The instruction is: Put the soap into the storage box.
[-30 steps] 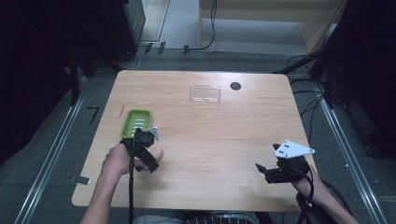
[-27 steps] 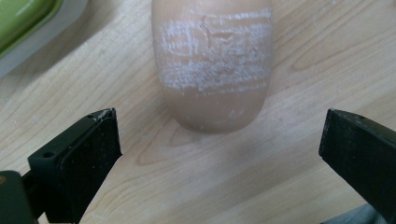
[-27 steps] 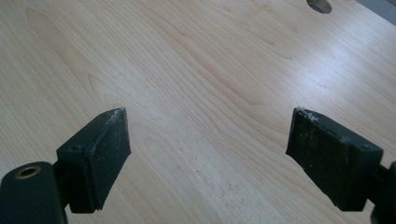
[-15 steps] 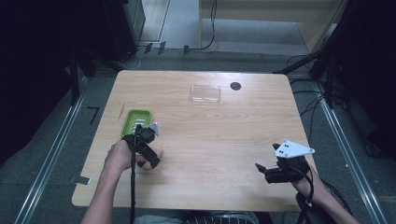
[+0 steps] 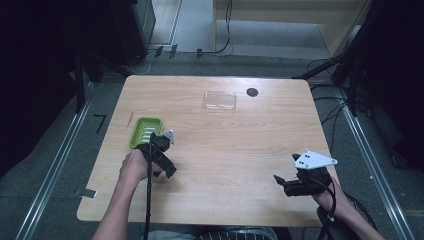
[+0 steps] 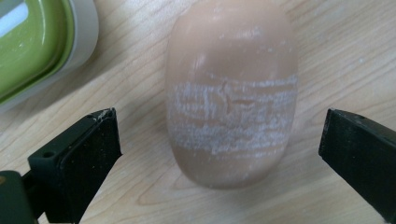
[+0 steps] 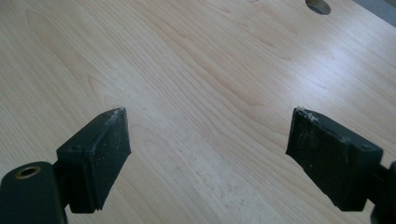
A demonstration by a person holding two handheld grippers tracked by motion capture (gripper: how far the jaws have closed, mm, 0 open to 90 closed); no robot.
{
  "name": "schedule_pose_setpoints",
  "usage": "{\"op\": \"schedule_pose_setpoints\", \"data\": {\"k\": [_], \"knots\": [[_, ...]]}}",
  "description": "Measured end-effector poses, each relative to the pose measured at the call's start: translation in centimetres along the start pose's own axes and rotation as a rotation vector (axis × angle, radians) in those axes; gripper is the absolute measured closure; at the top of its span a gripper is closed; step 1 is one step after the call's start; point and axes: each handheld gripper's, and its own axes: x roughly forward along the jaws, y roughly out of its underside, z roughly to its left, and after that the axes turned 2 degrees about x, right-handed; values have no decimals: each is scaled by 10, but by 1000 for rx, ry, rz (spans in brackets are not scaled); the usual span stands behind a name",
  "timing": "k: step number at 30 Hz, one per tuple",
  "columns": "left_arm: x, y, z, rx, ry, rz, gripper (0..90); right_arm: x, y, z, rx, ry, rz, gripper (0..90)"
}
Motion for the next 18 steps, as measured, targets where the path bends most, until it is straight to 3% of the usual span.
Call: {"op": "schedule_pose_setpoints", "data": {"k": [6, 11, 13, 14, 18], "knots": [[6, -2, -2, -4, 2, 5, 8, 0, 0, 0, -1, -1, 0, 134], [7, -2, -1, -12, 9, -5, 142, 0, 0, 0, 0, 0, -1, 134], [7, -2, -1, -19, -1, -7, 153, 0, 0, 0, -1, 0, -1, 134], [8, -2, -1, -19, 0, -7, 205, 0, 0, 0, 0, 0, -1, 134], [9, -3, -1, -20, 2, -7, 246, 0, 0, 0, 0, -1, -1, 134]]}}
